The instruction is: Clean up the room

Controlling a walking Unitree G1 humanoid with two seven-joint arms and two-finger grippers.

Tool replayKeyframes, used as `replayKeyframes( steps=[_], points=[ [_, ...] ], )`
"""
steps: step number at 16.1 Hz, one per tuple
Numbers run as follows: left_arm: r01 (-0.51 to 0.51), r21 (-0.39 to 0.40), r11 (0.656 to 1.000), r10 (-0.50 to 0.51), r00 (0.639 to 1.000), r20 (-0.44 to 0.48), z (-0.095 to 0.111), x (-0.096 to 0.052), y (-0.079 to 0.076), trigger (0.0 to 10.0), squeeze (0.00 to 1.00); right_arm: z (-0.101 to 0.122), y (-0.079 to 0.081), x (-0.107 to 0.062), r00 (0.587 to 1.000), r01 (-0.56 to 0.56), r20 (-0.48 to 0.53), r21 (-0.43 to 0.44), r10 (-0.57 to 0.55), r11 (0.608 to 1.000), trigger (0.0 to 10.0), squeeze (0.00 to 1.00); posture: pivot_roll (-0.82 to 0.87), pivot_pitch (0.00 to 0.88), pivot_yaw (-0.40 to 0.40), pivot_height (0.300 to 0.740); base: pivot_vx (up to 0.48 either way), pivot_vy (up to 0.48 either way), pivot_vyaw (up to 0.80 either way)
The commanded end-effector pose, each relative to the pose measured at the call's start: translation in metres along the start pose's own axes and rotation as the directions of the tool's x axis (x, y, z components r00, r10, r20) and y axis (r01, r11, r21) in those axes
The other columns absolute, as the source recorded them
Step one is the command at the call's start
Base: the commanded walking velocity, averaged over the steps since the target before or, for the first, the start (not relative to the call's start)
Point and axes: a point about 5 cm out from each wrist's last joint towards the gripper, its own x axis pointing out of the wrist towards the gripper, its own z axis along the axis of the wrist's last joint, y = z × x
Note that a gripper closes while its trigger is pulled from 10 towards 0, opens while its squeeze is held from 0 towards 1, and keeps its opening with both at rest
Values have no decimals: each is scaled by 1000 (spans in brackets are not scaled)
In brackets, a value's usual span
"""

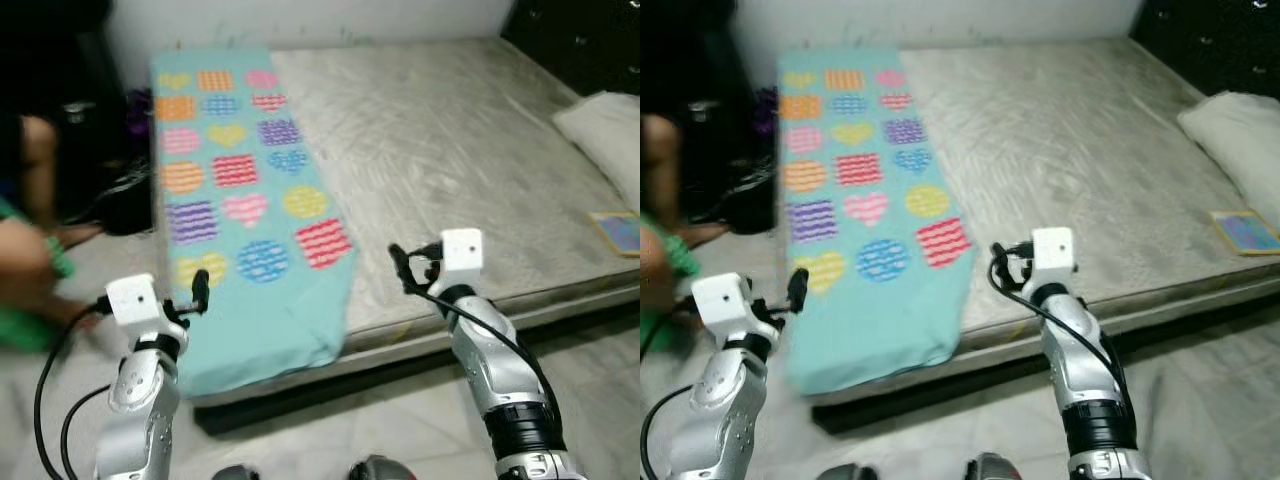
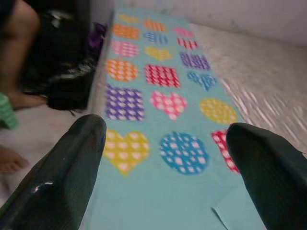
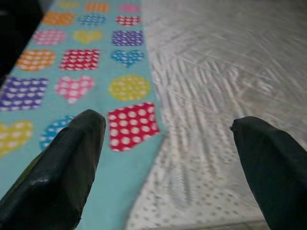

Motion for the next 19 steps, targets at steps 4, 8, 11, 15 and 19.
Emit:
replayKeyframes(
  steps=[4, 8, 11, 15, 19],
  points=[
    [14, 8, 1000, -15, 1000, 23, 10, -21, -7, 10000, 0, -9, -7, -19, 999, 49, -27, 72, -47, 996, 10000, 0, -147, 161, -22, 740, 0, 421, 0],
    [45, 51, 998, -47, 998, 37, 15, -42, -2, 10000, 0, -2, 5, -41, 998, 36, 47, 139, -43, 990, 10000, 0, -141, 166, -14, 740, 0, 0, 0],
    [53, 25, 998, -54, 998, 38, 16, -40, -7, 10000, 0, 2, 3, -44, 997, 31, 62, 78, -36, 996, 10000, 0, -151, 171, -18, 740, 0, 0, 0],
    [84, 4, 996, -84, 995, 58, 22, -34, -18, 10000, 0, 7, 4, -43, 997, 28, 64, 57, -31, 998, 10000, 0, -154, 171, -22, 740, 70, 0, 397],
    [97, 5, 995, -97, 994, 48, 22, -36, -18, 10000, 0, 9, 8, -40, 997, 16, 68, 57, -20, 998, 10000, 0, -141, 181, -25, 740, 330, 0, 0]
  ],
)
